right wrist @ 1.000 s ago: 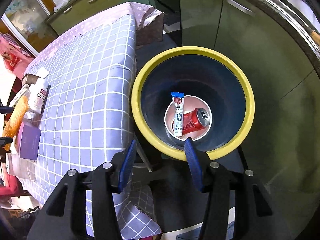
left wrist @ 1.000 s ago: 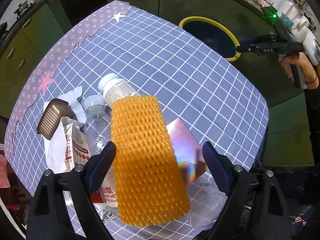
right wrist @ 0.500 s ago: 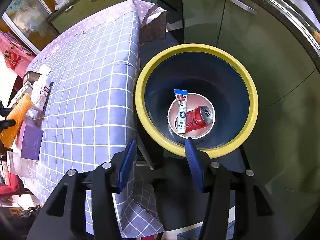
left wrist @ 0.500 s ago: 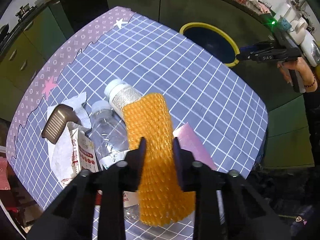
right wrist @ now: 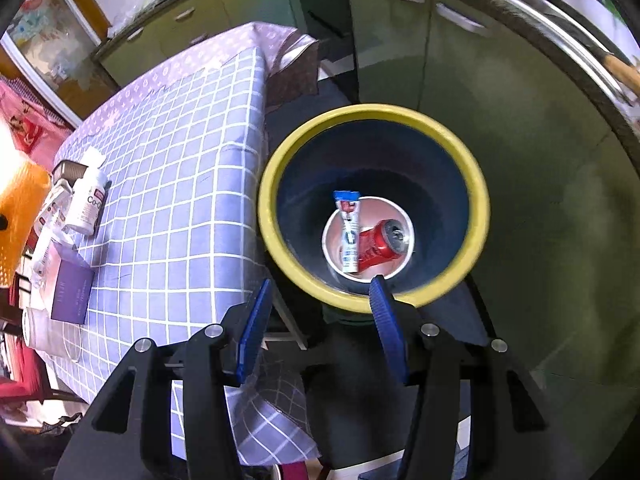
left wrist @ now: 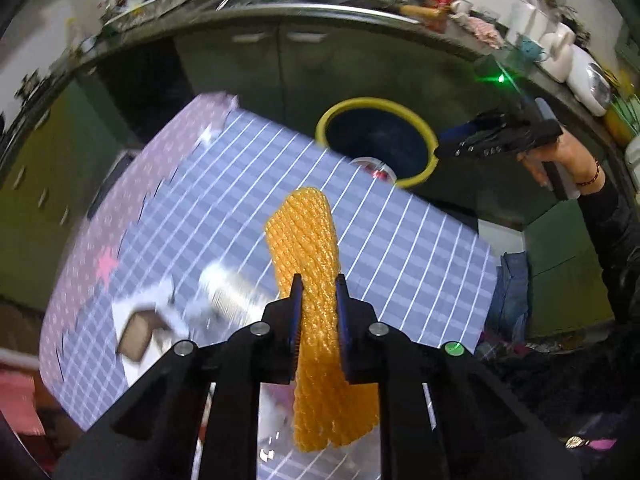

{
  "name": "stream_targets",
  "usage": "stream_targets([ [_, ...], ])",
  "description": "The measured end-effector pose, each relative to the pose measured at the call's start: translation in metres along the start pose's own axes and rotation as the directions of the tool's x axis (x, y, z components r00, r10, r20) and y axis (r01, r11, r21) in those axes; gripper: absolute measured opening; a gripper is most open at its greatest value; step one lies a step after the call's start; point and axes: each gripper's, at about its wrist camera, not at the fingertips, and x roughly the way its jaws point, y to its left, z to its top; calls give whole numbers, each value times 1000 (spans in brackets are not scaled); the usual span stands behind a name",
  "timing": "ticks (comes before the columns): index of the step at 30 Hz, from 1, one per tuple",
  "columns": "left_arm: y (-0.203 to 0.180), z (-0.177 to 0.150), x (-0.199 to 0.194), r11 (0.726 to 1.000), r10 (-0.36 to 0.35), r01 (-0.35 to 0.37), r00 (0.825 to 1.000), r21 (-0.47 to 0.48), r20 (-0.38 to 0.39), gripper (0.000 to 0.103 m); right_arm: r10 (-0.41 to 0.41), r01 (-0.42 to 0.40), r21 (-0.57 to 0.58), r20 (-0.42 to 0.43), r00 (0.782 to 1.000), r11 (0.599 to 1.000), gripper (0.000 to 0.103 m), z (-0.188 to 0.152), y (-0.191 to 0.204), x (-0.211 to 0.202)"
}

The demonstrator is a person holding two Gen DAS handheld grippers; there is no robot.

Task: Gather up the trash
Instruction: 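Carry the orange foam net over the bin and open the left gripper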

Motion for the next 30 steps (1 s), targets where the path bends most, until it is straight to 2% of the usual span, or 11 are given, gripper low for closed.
stream_targets([
  [4, -29, 51, 24, 995, -49, 49, 999, 90, -1, 15, -23, 22, 27, 30, 999, 999, 51, -11, -18, -21],
  [8, -59, 110, 75, 981, -94, 98, 995, 167, -33, 15, -43, 40, 54, 46, 998, 998, 51, -27, -37, -35],
  [13, -86, 168, 141, 969, -117, 127, 991, 214, -59, 15, -63, 59, 93, 38, 997, 994, 51, -49, -60, -45],
  [15, -91, 185, 168, 967, -100, 114, 992, 228, -70, 16, -64, 59, 106, 40, 997, 993, 56, -57, -67, -48],
  [17, -95, 199, 192, 967, -86, 102, 993, 232, -79, 23, -64, 58, 117, 43, 997, 991, 59, -64, -74, -49],
  [19, -96, 207, 206, 970, -73, 91, 994, 225, -84, 42, -64, 59, 123, 34, 997, 991, 59, -70, -79, -48],
  [20, -96, 210, 211, 971, -68, 86, 994, 224, -87, 46, -66, 62, 125, 29, 997, 990, 59, -72, -81, -48],
  [24, -92, 212, 209, 974, -48, 65, 995, 218, -83, 65, -68, 64, 128, 22, 997, 990, 60, -77, -87, -48],
  [27, -87, 209, 192, 976, -58, 70, 996, 205, -64, 66, -65, 61, 125, 24, 998, 990, 60, -77, -87, -48],
  [30, -77, 195, 156, 979, -77, 79, 997, 189, -16, 66, -45, 42, 98, 26, 999, 994, 61, -77, -76, -47],
])
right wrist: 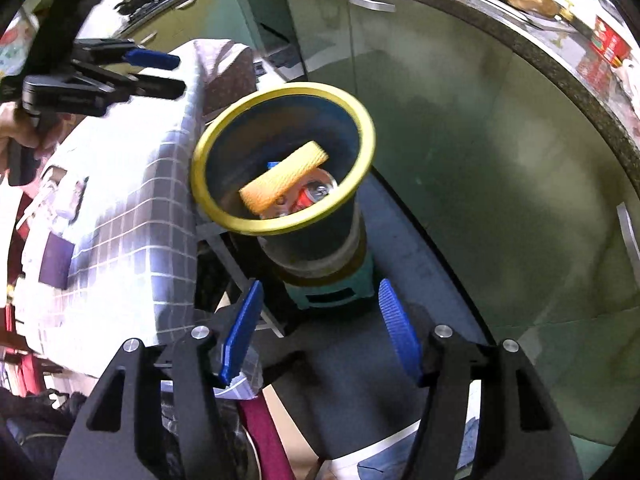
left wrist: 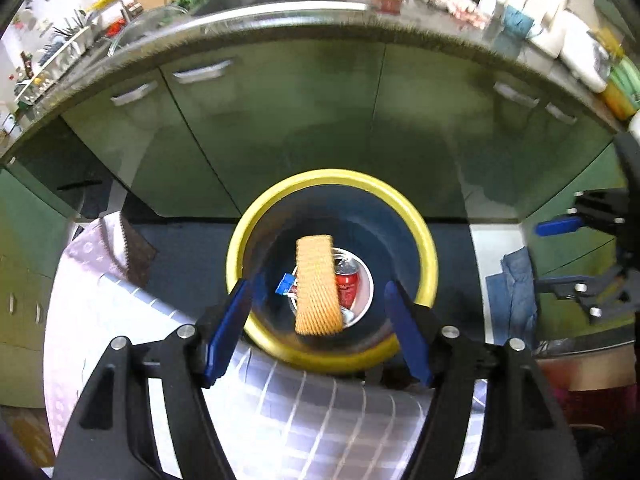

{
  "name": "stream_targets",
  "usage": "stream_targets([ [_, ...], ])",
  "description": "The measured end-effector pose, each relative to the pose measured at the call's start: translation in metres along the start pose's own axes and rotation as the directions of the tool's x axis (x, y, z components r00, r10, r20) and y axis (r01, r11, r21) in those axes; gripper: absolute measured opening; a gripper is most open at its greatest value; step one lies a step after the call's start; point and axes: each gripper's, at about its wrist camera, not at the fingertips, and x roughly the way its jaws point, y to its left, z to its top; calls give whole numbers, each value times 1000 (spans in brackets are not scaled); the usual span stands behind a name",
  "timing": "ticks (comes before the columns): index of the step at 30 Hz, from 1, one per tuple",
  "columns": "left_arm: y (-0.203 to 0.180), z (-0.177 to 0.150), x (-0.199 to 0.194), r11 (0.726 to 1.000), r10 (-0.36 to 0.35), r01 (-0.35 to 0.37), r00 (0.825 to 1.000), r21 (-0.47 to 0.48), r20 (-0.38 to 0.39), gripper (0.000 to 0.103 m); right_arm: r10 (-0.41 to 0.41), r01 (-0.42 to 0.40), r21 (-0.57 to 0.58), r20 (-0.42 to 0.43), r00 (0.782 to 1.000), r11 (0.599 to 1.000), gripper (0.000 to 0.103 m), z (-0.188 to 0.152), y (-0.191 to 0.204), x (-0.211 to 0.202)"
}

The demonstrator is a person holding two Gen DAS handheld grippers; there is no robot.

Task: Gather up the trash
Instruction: 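Carry the orange foam net over the bin and open the left gripper, then grasp the pink barcode box with the right gripper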

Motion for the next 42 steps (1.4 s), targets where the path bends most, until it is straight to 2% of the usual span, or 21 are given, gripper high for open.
stream_targets([
  [7, 13, -65, -89, 995, 5, 3, 996, -96, 87, 70, 53, -52, -144, 5, 999, 988, 61, -5, 46, -6],
  [11, 16, -112, -136, 989, 40, -23, 993, -147, 111, 70, 124, -121, -260, -5, 992, 958, 61, -2, 91, -8],
  [13, 15, -133, -156, 984, 58, -35, 990, -172, 128, 70, 179, -175, -344, -19, 984, 923, 63, 1, 123, -8],
  [15, 12, -154, -179, 980, 77, -48, 986, -194, 147, 70, 223, -211, -431, -22, 974, 877, 70, 4, 154, -8],
  [18, 8, -192, -213, 968, 108, -62, 977, -243, 183, 73, 276, -240, -570, -24, 961, 786, 70, 4, 202, -5],
  [20, 5, -215, -229, 960, 123, -67, 973, -271, 194, 73, 321, -268, -668, -46, 946, 694, 70, 4, 238, -1],
  [26, -10, -288, -263, 921, 205, -125, 961, -369, 186, 73, 352, -316, -810, -147, 925, 494, 75, 1, 314, 26],
  [29, -14, -320, -272, 897, 220, -124, 958, -425, 185, 74, 363, -350, -838, -199, 910, 418, 79, -5, 336, 37],
  [31, -17, -339, -273, 881, 225, -121, 958, -458, 179, 74, 358, -346, -855, -207, 911, 386, 84, -6, 350, 43],
  [35, -26, -364, -273, 861, 224, -106, 957, -498, 183, 74, 339, -346, -875, -230, 912, 339, 86, -2, 368, 57],
  [42, -41, -391, -276, 838, 231, -85, 950, -540, 210, 78, 292, -335, -894, -249, 923, 296, 89, 3, 389, 79],
])
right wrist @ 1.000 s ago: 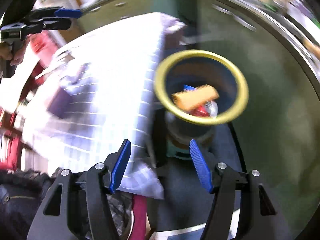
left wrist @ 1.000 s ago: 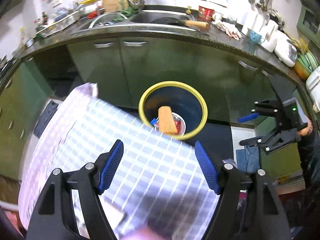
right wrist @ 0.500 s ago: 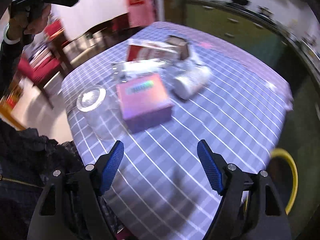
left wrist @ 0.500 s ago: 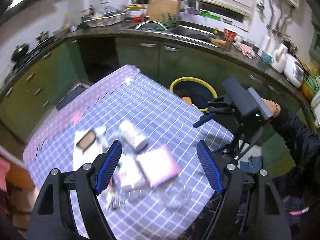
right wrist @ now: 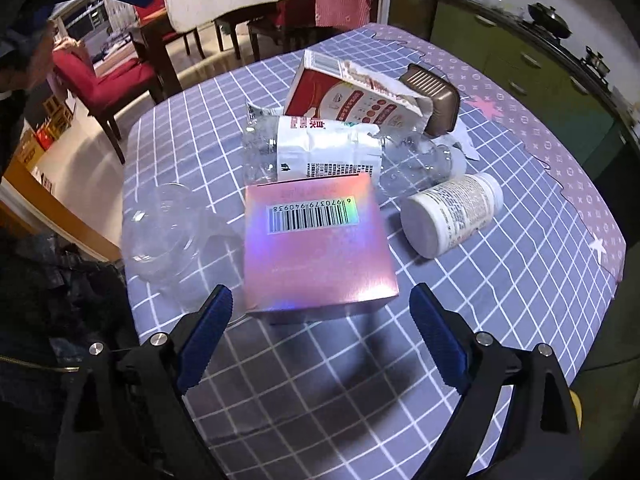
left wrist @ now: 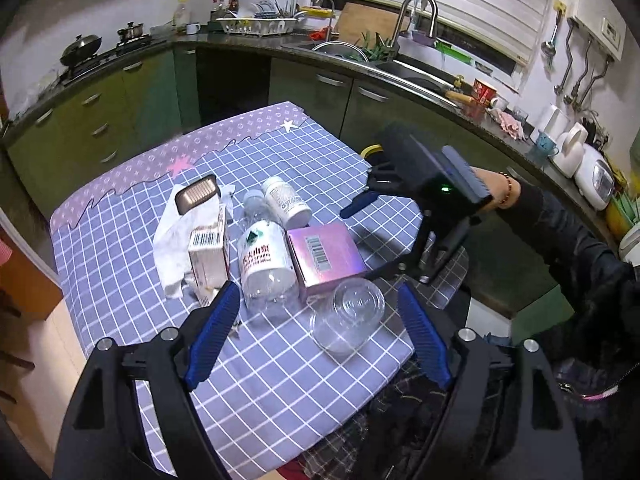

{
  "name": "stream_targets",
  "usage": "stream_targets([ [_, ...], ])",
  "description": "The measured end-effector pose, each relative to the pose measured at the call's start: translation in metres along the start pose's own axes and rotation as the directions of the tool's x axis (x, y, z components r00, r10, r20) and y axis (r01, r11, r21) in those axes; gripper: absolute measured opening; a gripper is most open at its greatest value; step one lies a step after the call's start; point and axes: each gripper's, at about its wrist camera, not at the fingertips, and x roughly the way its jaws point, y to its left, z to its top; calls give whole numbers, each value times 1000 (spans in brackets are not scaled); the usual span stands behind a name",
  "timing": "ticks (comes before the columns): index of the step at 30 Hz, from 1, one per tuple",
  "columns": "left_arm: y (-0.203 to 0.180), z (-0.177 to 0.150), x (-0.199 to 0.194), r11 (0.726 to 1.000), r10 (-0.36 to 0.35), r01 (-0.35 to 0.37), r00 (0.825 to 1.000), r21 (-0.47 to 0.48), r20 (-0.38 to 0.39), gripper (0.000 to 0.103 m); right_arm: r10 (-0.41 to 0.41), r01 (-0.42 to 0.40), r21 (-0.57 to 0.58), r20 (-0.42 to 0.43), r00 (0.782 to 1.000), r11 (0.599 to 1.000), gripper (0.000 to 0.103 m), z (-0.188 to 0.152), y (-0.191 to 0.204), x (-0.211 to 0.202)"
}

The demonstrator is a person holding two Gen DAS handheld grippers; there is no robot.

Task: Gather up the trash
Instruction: 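Grasp the pink barcode box with the right gripper, then carry the pink box over the bin and open the right gripper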

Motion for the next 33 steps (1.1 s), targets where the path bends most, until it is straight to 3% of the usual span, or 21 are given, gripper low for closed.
stream_targets([
  [7, 3, -14, -5, 1000, -2, 2, 1000, -30, 3, 78, 28, -29, -14, -24, 999, 999, 89, 9, -10, 24],
  [10, 2, -16, -4, 999, -8, 8, 1000, -34, -2, 78, 55, -55, -9, -20, 998, 998, 77, 9, -12, 28],
  [16, 0, -17, 3, 999, -22, 21, 1000, -25, -19, 78, 46, -46, 19, 4, 999, 999, 77, 3, -17, 23],
  [23, 0, -17, 10, 999, -38, 37, 999, -16, -27, 78, 39, -47, 97, 83, 996, 994, 76, -20, -17, -16],
  [26, 0, -15, 16, 998, -56, 56, 998, -11, -32, 79, -15, -8, 173, 128, 992, 985, 76, -40, -28, -48],
  [30, -6, -14, 24, 996, -88, 89, 995, 8, -38, 79, -158, 105, 364, 119, 980, 925, 77, -83, -71, -86],
  [33, -11, -13, 32, 993, -114, 115, 992, 22, -48, 79, -285, 235, 525, 16, 958, 818, 77, -129, -115, -100],
])
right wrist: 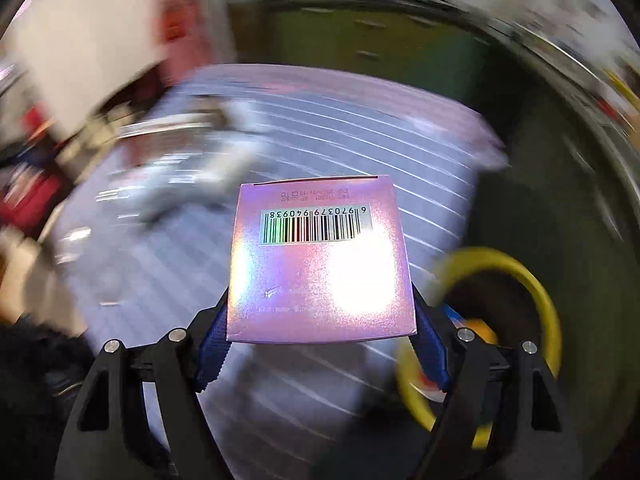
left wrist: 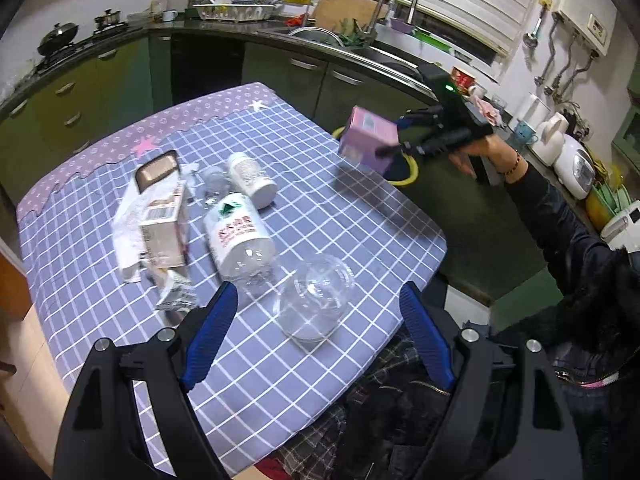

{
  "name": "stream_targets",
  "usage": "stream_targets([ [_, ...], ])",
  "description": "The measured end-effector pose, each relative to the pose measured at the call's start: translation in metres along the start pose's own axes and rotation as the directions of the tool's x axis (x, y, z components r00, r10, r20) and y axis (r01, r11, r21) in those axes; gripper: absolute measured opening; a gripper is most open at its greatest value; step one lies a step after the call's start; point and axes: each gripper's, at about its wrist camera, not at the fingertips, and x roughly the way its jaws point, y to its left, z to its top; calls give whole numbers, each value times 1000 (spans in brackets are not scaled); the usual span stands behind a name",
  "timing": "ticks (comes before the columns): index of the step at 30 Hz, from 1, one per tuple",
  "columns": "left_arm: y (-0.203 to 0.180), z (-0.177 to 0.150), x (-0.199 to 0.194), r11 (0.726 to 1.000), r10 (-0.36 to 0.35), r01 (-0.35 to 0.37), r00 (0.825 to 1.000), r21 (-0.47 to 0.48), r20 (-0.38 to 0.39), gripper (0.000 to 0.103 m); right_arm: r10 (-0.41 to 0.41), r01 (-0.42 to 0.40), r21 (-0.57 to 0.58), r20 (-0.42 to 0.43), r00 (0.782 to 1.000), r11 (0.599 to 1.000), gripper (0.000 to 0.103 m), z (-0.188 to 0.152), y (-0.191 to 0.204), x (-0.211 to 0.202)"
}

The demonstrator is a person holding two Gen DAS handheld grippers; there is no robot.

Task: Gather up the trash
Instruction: 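Carry the pink box over the bin and open the right gripper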

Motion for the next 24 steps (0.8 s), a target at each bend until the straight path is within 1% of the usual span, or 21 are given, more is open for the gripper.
stream_targets([
  [2, -3, 1, 7, 1000, -9, 10, 1000, 13, -12, 79, -85, 89, 119, -38, 996, 989, 77, -13, -44, 7],
  [5, -8, 1, 18, 999, -29, 30, 999, 25, -37, 79, -131, 153, 249, -103, 986, 956, 77, -29, -92, 26],
  [8, -15, 1, 31, 998, -46, 49, 997, 40, -69, 80, -144, 193, 331, -167, 975, 924, 77, -42, -125, 52],
  [10, -18, 0, 38, 997, -57, 62, 994, 46, -89, 80, -134, 200, 371, -197, 971, 907, 78, -48, -141, 68],
  [11, -21, 0, 41, 997, -60, 65, 993, 48, -99, 80, -137, 212, 386, -213, 968, 898, 84, -51, -148, 75],
  [12, -22, -1, 43, 997, -60, 66, 993, 50, -105, 81, -151, 228, 393, -216, 965, 891, 88, -52, -151, 76],
  [13, -23, -1, 46, 996, -60, 66, 992, 51, -113, 82, -171, 245, 407, -210, 963, 880, 89, -54, -155, 76],
  [15, -26, -2, 54, 996, -66, 74, 989, 56, -134, 83, -153, 222, 444, -186, 971, 868, 89, -56, -159, 71],
  [17, -28, -3, 59, 995, -68, 78, 987, 65, -143, 83, -157, 219, 465, -168, 973, 858, 89, -58, -160, 63],
  [21, -27, -2, 75, 996, -50, 62, 986, 69, -158, 83, -151, 193, 466, -126, 980, 863, 89, -62, -145, 41],
  [24, -23, -3, 84, 997, -7, 20, 987, 76, -162, 83, -138, 159, 455, -78, 987, 876, 89, -64, -124, 21],
])
